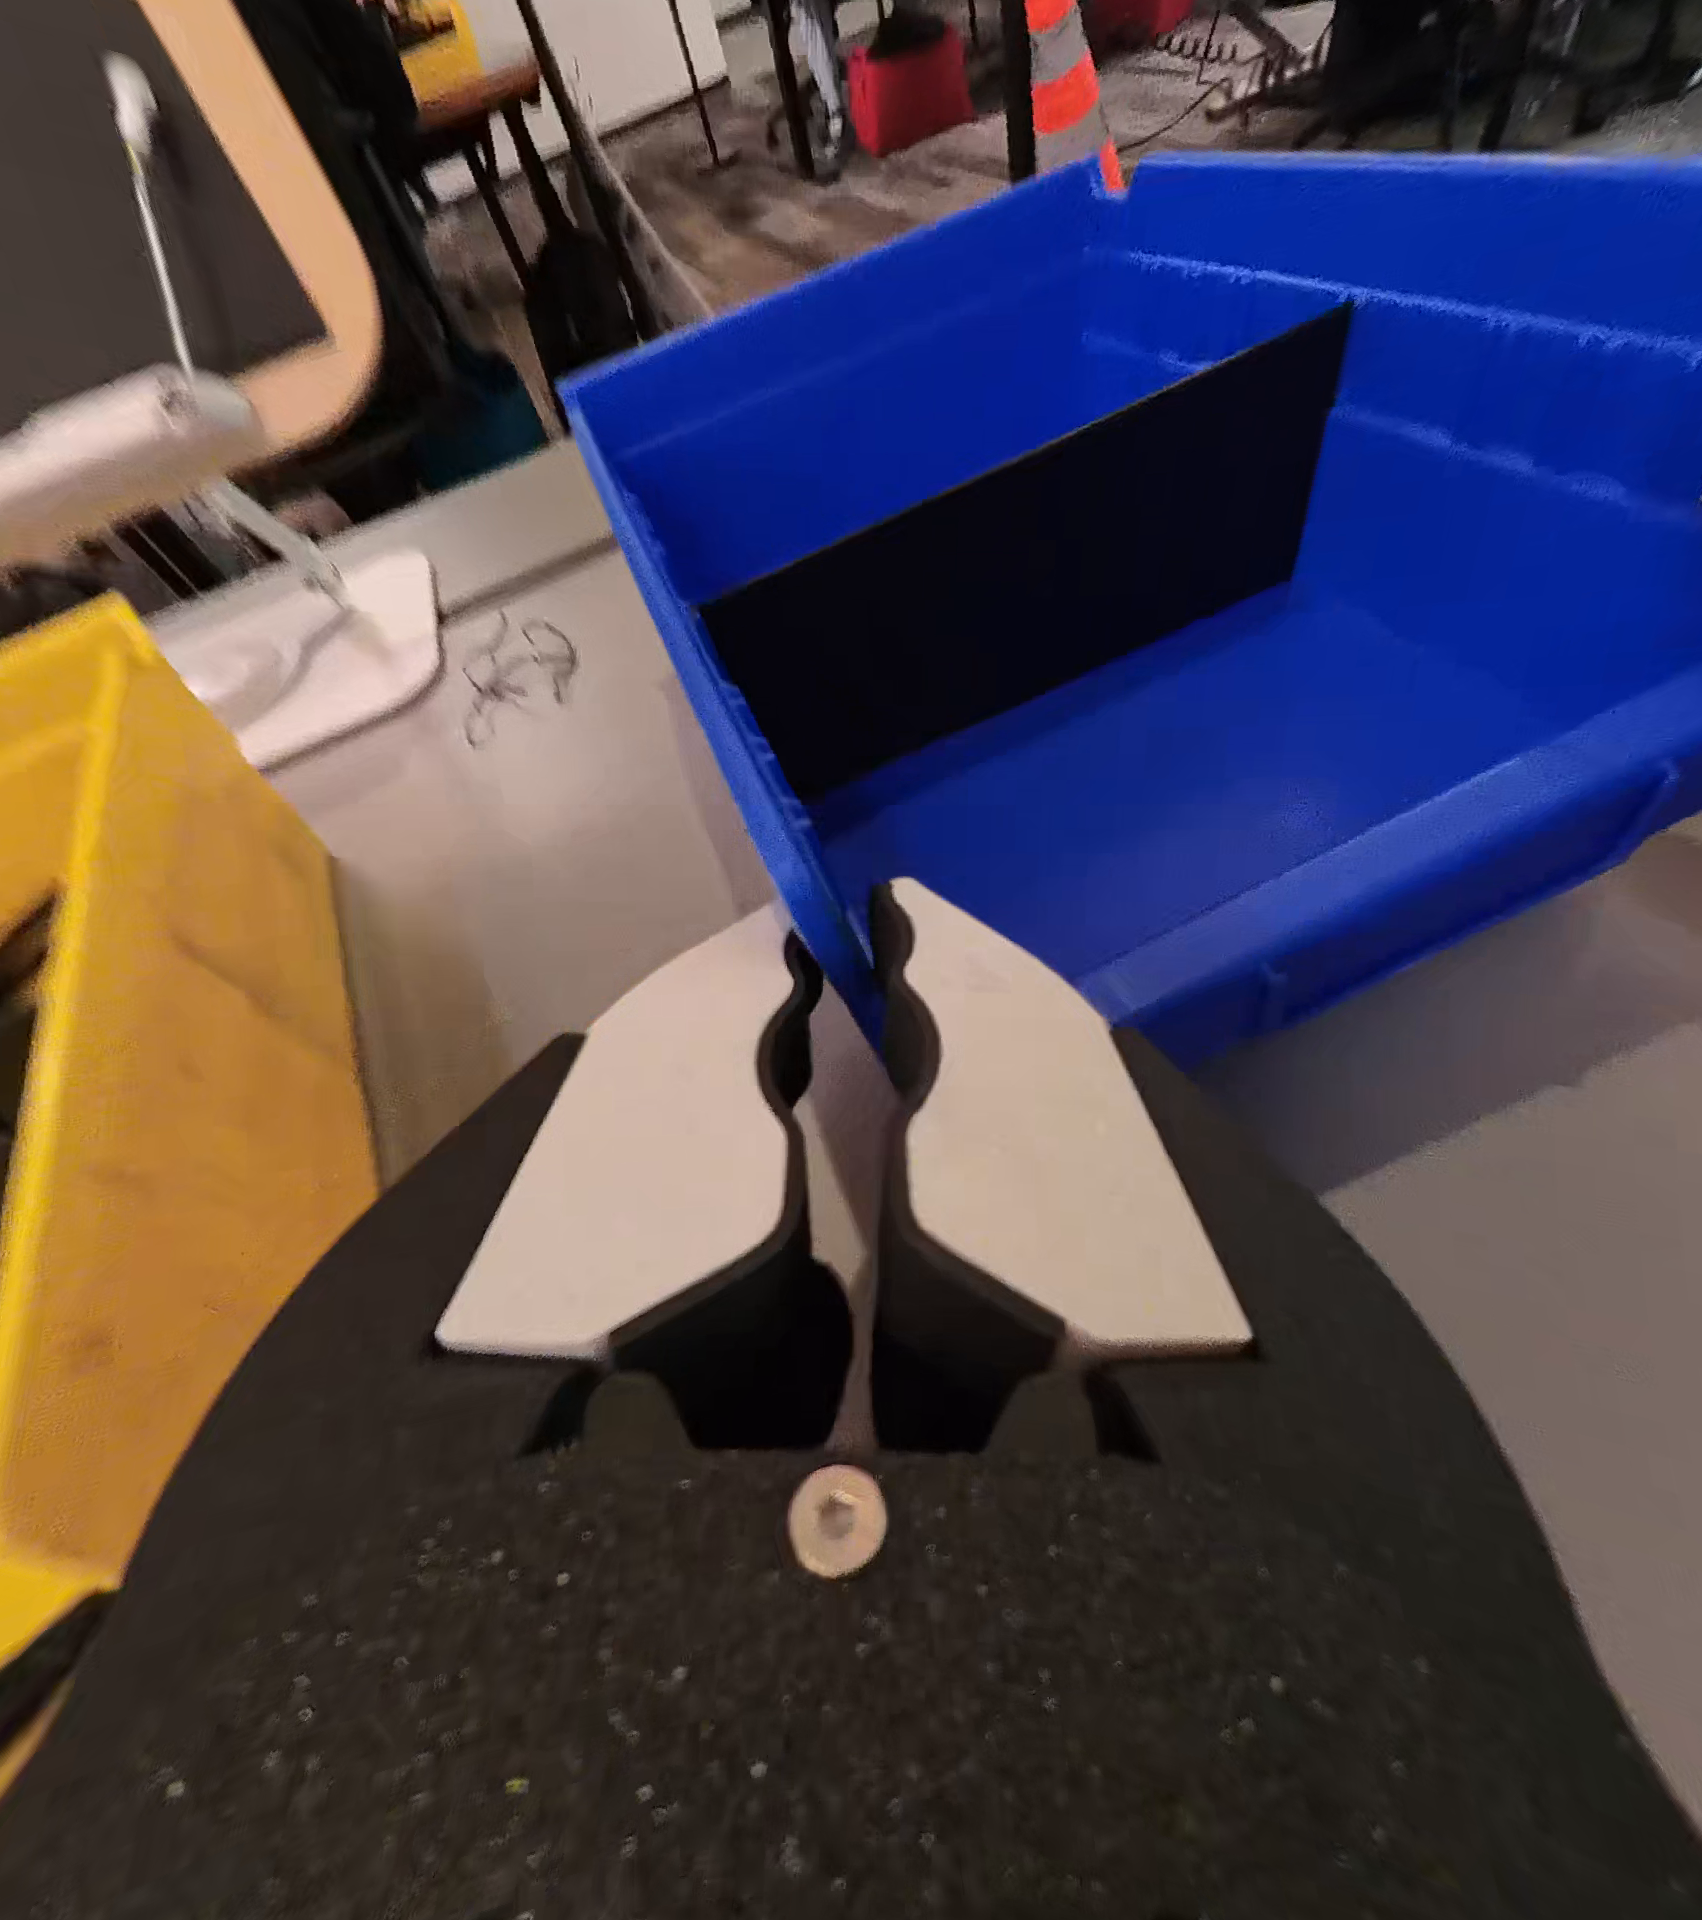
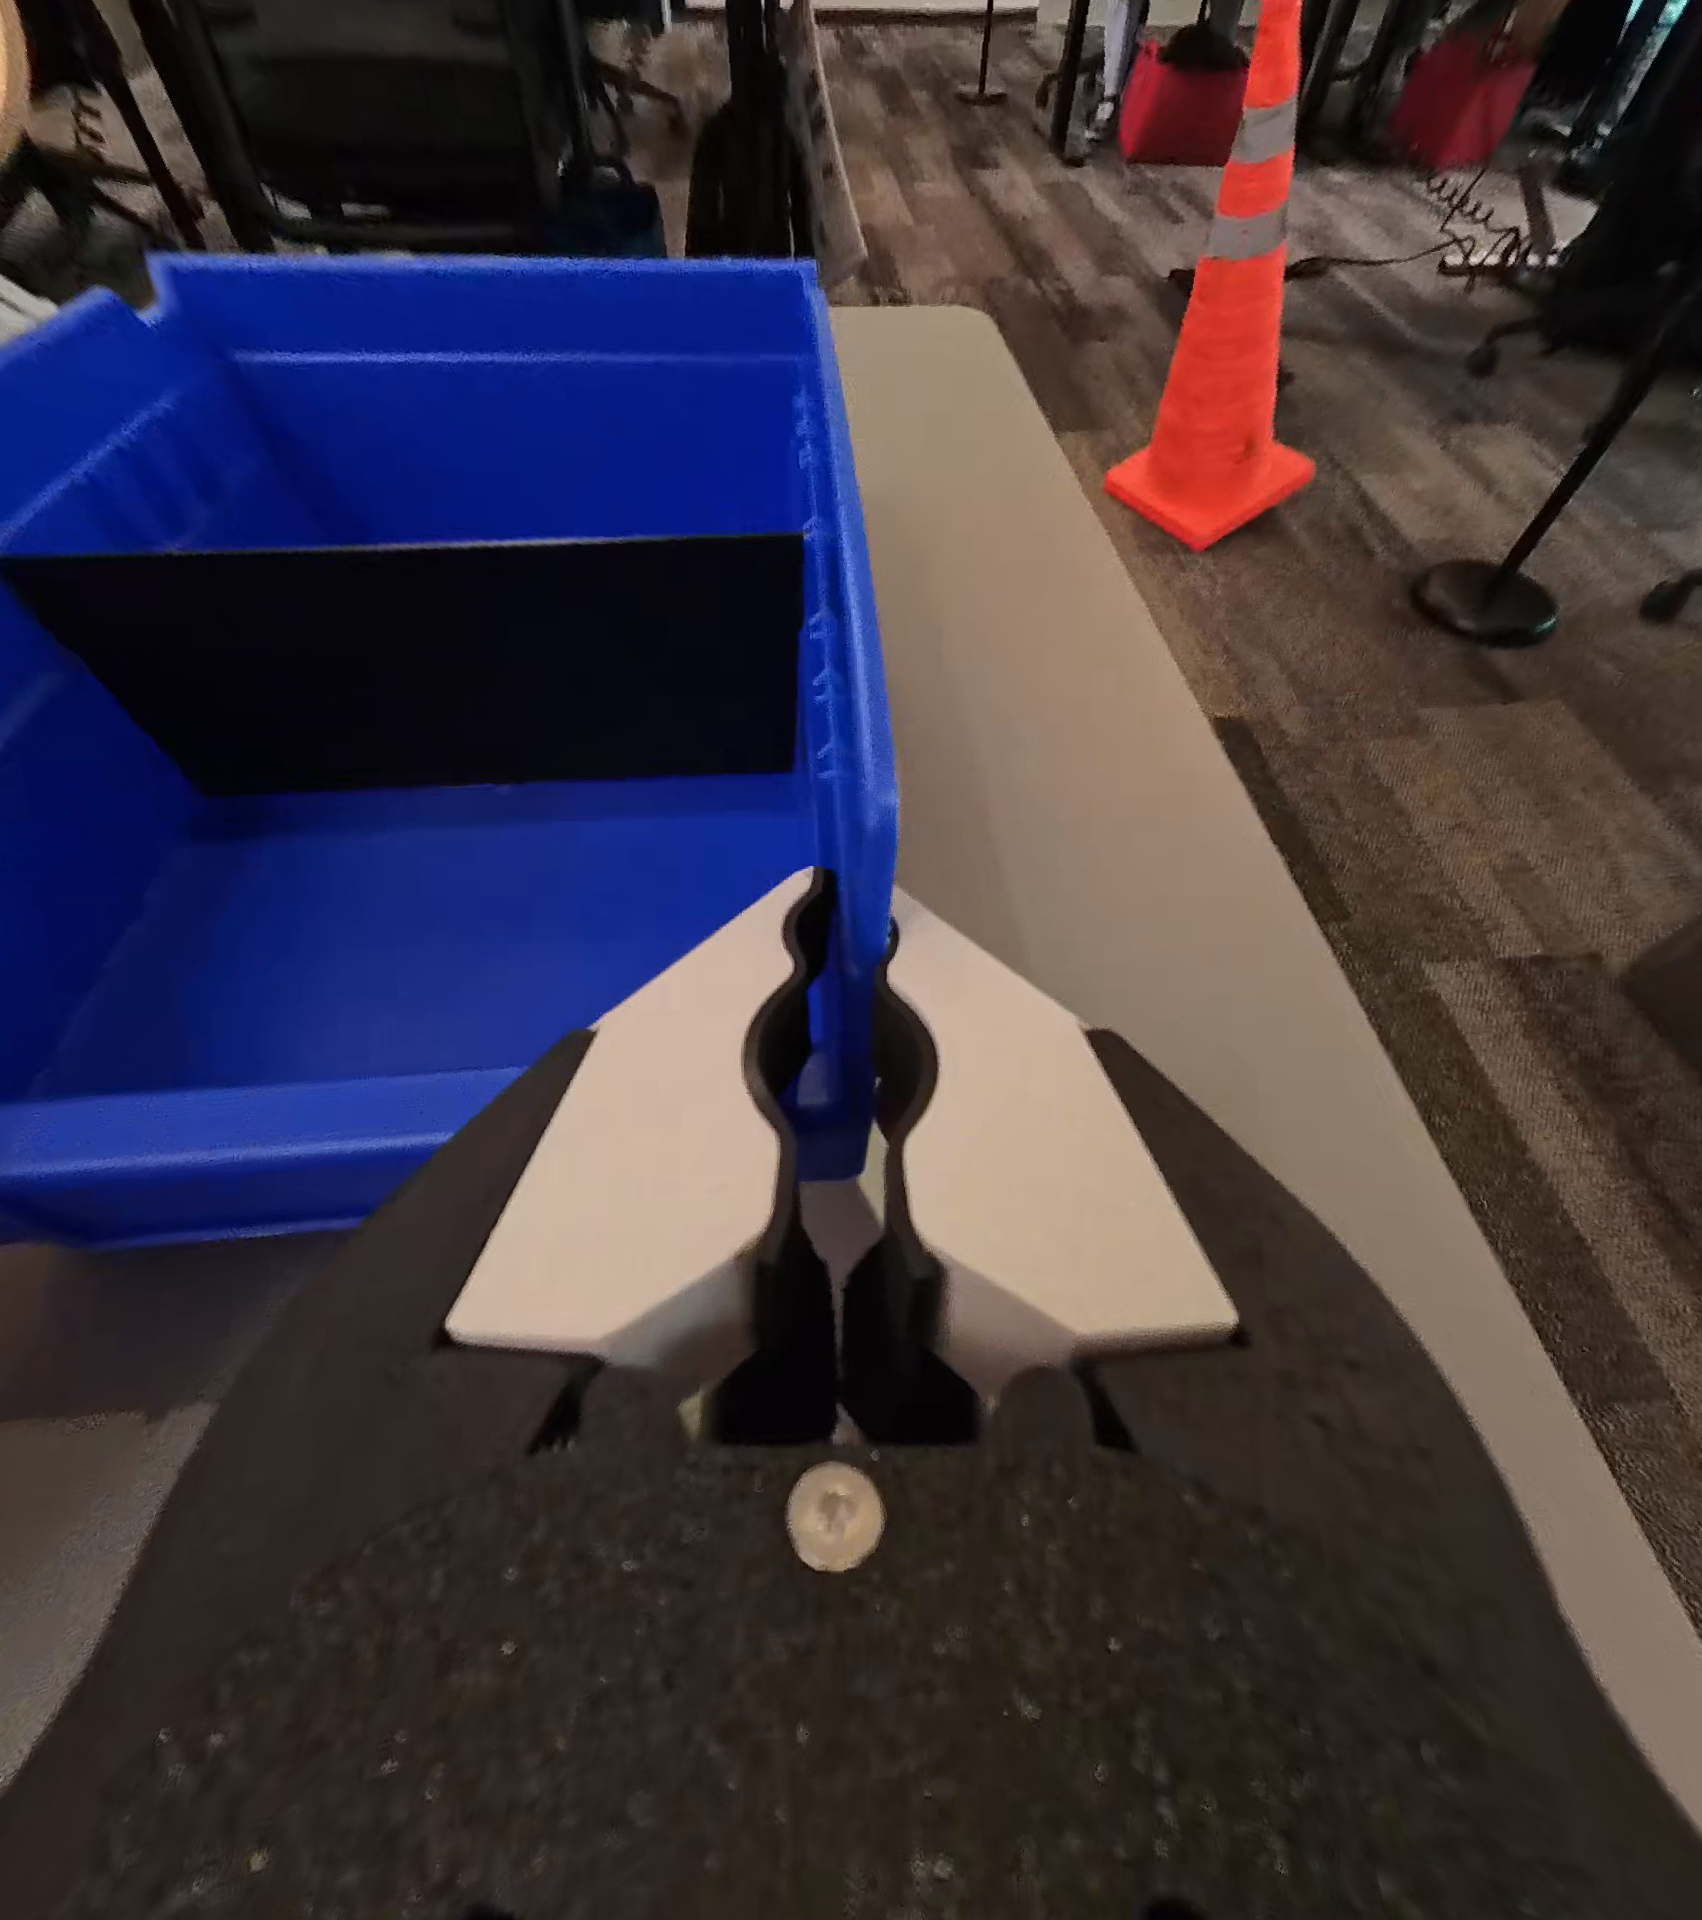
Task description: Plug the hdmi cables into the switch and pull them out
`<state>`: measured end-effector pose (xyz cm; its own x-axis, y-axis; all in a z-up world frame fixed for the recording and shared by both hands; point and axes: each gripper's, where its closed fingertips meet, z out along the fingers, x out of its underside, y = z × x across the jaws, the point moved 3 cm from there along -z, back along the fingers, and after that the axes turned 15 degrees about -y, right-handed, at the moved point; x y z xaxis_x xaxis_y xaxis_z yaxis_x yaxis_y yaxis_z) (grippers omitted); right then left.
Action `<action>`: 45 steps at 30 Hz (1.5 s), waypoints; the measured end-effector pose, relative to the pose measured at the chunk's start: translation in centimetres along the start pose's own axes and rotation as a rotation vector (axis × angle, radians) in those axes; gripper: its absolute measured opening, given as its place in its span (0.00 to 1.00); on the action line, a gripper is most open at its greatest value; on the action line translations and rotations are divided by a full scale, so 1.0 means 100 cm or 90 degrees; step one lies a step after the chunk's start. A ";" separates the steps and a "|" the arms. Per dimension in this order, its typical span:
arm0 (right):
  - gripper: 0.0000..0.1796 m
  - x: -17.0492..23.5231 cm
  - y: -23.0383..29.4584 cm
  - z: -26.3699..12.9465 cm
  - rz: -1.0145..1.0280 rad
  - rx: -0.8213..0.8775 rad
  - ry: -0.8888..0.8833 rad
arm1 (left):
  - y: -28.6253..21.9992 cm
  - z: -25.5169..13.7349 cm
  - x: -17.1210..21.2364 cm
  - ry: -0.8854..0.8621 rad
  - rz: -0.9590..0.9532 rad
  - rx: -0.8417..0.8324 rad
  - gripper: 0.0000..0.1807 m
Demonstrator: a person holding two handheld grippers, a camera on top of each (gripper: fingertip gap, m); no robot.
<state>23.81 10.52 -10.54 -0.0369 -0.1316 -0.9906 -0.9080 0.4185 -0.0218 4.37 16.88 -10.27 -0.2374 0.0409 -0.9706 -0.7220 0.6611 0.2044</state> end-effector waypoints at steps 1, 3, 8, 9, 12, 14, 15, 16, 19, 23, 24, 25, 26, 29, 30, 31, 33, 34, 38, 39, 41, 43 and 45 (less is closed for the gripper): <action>0.02 0.005 0.001 0.003 0.002 -0.001 0.017 | 0.001 0.002 0.005 0.012 -0.012 0.002 0.05; 0.03 0.020 0.005 0.008 0.019 0.003 0.054 | 0.003 0.004 0.011 0.022 0.005 0.005 0.05; 0.05 0.018 0.003 0.009 0.023 0.023 0.060 | -0.005 -0.016 0.007 0.035 0.028 0.081 0.07; 0.05 0.018 0.002 0.009 0.029 0.031 0.060 | -0.004 -0.026 0.003 0.021 0.036 0.093 0.06; 0.07 0.017 0.002 0.007 0.033 0.030 0.072 | 0.010 -0.076 -0.008 -0.039 0.032 0.146 0.06; 0.11 0.012 0.000 0.004 0.022 0.046 0.061 | 0.030 -0.117 -0.006 -0.040 0.002 0.190 0.08; 0.12 0.008 -0.002 0.002 0.013 0.057 0.050 | 0.046 -0.138 -0.005 -0.050 -0.010 0.189 0.09; 0.14 0.003 -0.005 -0.001 0.001 0.071 0.037 | 0.066 -0.156 -0.006 -0.069 -0.014 0.178 0.10; 0.17 -0.018 -0.008 -0.010 -0.056 0.118 -0.010 | 0.145 -0.200 -0.007 -0.114 0.039 0.045 0.09; 0.18 -0.050 0.047 -0.027 -0.109 0.044 -0.021 | 0.239 -0.229 0.008 -0.107 0.096 -0.148 0.09; 0.19 -0.057 0.078 -0.031 -0.090 -0.021 -0.025 | 0.251 -0.228 0.018 -0.089 0.072 -0.158 0.12; 0.19 -0.063 0.116 -0.037 -0.056 -0.108 -0.032 | 0.261 -0.225 0.028 -0.082 0.044 -0.164 0.13; 0.20 -0.068 0.155 -0.046 -0.014 -0.202 -0.036 | 0.268 -0.221 0.037 -0.088 0.030 -0.169 0.13; 0.29 -0.066 0.258 -0.075 0.121 -0.440 -0.039 | 0.272 -0.203 0.066 -0.056 0.054 -0.127 0.13; 0.29 -0.058 0.282 -0.080 0.148 -0.477 -0.023 | 0.269 -0.199 0.070 -0.048 0.030 -0.101 0.14; 0.29 -0.048 0.299 -0.082 0.154 -0.487 -0.009 | 0.265 -0.196 0.072 -0.053 -0.008 -0.082 0.14; 0.28 -0.024 0.311 -0.073 0.096 -0.413 -0.006 | 0.261 -0.191 0.071 -0.055 -0.062 -0.059 0.14; 0.27 -0.015 0.310 -0.068 0.056 -0.365 -0.011 | 0.261 -0.187 0.070 -0.056 -0.067 -0.060 0.14; 0.15 0.004 0.324 -0.055 0.048 -0.308 0.001 | 0.269 -0.169 0.084 0.001 -0.071 -0.106 0.10; 0.07 0.007 0.323 -0.049 0.045 -0.273 0.003 | 0.269 -0.164 0.091 0.020 -0.091 -0.107 0.09; 0.02 0.007 0.322 -0.042 0.005 -0.219 -0.008 | 0.268 -0.160 0.095 0.018 -0.118 -0.103 0.04; 0.02 0.007 0.324 -0.041 -0.039 -0.185 -0.020 | 0.271 -0.160 0.096 0.029 -0.083 -0.105 0.04; 0.02 0.005 0.330 -0.048 -0.052 -0.169 -0.041 | 0.278 -0.163 0.092 0.011 -0.038 -0.122 0.03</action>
<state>-8.13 19.97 -11.11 0.0596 -0.0945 -0.9937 -0.9848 0.1571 -0.0740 -28.53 23.42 -11.46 -0.2009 -0.0077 -0.9796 -0.8452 0.5070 0.1693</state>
